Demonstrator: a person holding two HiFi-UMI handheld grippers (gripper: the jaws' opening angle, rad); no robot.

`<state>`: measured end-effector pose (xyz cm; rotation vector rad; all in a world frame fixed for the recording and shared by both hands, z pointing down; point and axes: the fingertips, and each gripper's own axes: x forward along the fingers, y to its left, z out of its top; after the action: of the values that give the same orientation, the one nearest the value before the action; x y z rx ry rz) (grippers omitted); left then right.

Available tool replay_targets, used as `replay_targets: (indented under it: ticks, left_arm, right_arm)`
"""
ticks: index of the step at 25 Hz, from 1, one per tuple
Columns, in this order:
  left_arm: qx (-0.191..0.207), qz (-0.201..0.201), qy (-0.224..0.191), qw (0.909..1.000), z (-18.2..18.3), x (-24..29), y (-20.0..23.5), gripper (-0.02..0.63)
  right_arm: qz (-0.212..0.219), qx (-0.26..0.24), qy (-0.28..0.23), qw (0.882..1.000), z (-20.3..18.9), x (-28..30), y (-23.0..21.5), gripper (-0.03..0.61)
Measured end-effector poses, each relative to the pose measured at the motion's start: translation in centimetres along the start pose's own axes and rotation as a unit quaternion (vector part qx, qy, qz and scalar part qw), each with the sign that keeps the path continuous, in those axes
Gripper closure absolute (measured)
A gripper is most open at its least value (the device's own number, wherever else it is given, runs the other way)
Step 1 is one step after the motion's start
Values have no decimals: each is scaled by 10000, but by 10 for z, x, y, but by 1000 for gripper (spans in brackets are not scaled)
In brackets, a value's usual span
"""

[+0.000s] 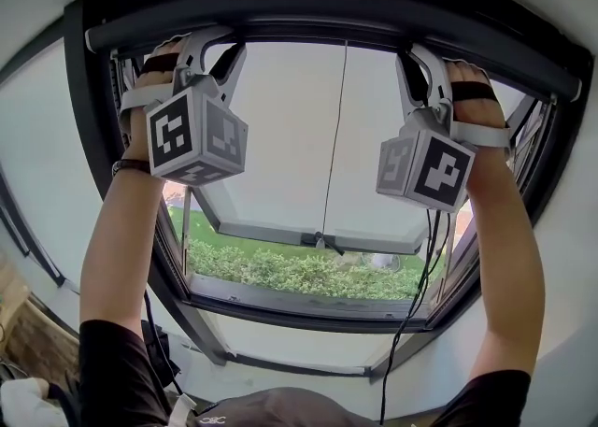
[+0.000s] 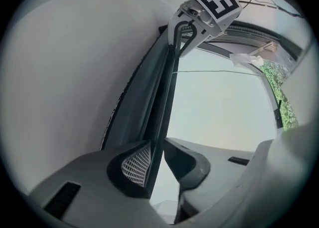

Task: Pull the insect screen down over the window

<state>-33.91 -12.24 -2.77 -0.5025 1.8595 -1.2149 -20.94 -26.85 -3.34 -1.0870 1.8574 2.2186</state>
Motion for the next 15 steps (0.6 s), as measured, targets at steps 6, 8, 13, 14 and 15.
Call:
replay_targets:
  ticks: [6, 8, 13, 14, 15]
  left_arm:
    - [226, 77, 98, 9997, -4, 7, -2, 540]
    - [311, 76, 115, 9994, -3, 8, -3, 543]
    - [310, -15, 121, 9994, -6, 7, 0, 579]
    - [297, -60, 132, 9995, -6, 7, 1, 578]
    - [328, -126, 178, 9992, -5, 6, 0, 580]
  right_arm:
    - [379, 61, 89, 9992, -1, 3, 3, 532]
    - [588, 49, 116, 9982, -1, 3, 3, 522]
    - [748, -162, -63, 9970, 3, 3, 0, 545]
    - [757, -171, -70, 9970, 3, 3, 0, 545]
    - [772, -176, -58, 9968, 2, 3, 0, 545]
